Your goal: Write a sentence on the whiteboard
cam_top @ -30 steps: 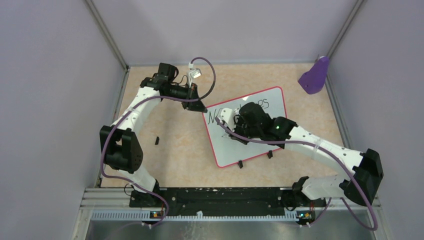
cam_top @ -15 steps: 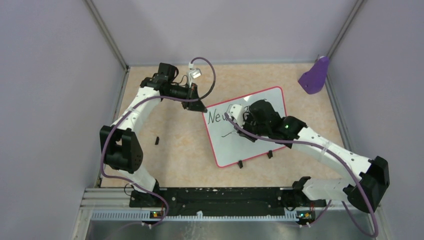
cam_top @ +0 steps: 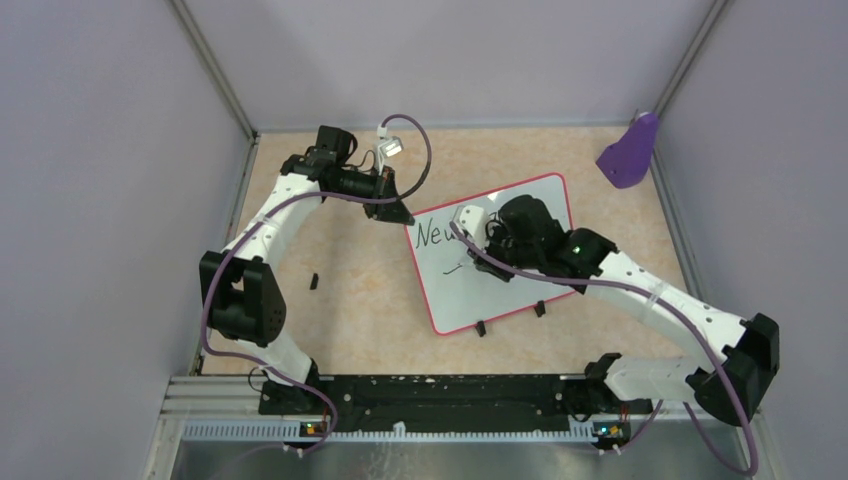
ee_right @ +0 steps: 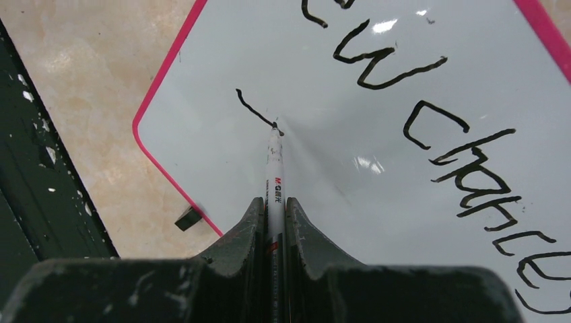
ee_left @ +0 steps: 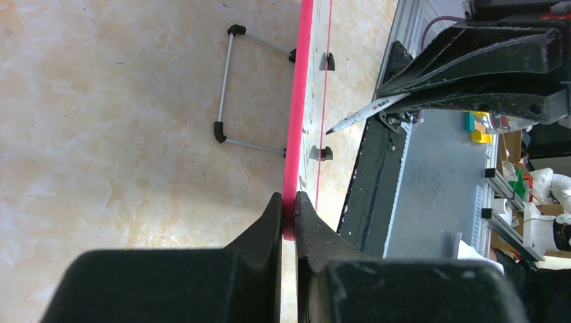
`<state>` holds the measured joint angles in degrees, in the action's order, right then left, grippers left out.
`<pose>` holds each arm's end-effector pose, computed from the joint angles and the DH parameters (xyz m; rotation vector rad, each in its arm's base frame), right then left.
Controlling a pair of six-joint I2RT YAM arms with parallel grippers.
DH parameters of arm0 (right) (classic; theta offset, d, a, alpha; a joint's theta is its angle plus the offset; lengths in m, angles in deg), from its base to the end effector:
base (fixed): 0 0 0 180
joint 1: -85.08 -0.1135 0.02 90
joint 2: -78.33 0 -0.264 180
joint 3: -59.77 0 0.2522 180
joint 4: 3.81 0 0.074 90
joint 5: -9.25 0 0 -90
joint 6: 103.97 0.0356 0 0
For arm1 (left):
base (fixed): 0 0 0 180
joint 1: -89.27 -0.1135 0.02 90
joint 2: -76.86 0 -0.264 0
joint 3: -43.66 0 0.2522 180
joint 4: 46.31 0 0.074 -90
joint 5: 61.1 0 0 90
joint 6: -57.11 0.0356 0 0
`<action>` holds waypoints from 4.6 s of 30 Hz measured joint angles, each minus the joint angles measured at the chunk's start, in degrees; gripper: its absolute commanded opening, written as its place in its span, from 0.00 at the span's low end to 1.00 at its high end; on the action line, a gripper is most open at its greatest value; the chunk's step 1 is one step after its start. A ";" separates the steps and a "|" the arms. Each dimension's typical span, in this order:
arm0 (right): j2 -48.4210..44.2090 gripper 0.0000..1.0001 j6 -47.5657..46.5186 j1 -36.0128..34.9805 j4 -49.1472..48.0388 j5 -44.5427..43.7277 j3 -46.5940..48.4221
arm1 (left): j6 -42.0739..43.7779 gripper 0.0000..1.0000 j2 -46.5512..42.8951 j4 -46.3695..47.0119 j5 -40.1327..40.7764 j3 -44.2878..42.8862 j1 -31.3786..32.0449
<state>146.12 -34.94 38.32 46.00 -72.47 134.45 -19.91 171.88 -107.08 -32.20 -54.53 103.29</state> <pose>0.1679 0.1861 0.3138 -1.3664 1.9036 0.3929 0.3260 -0.1135 0.3134 0.9077 2.1148 -1.3447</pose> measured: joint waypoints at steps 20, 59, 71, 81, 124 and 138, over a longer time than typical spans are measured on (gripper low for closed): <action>3.28 0.00 1.05 -0.85 -2.21 -0.66 1.86 | 0.02 0.00 0.00 0.00 0.26 0.00 0.02; -0.17 0.00 -0.07 -0.17 1.73 -0.50 -3.17 | 0.20 0.00 0.00 -0.04 0.09 0.00 0.02; -2.19 0.00 0.39 0.92 2.08 -2.51 -2.32 | 0.20 0.00 0.00 -0.04 0.04 0.00 0.02; -1.25 0.00 1.29 0.94 1.25 -4.59 -1.22 | 0.20 0.00 0.00 -0.04 0.04 0.00 0.02; -1.49 0.00 0.07 2.05 4.28 -3.98 -2.43 | 0.22 0.00 0.00 -0.04 0.09 0.00 0.02; -0.42 0.00 1.11 2.29 3.08 -4.31 0.07 | 0.22 0.00 0.00 -0.04 0.09 0.00 0.02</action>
<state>145.70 -33.83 40.61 49.08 -76.78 134.52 -19.70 171.88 -107.12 -32.12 -54.53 103.31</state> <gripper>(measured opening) 0.105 0.092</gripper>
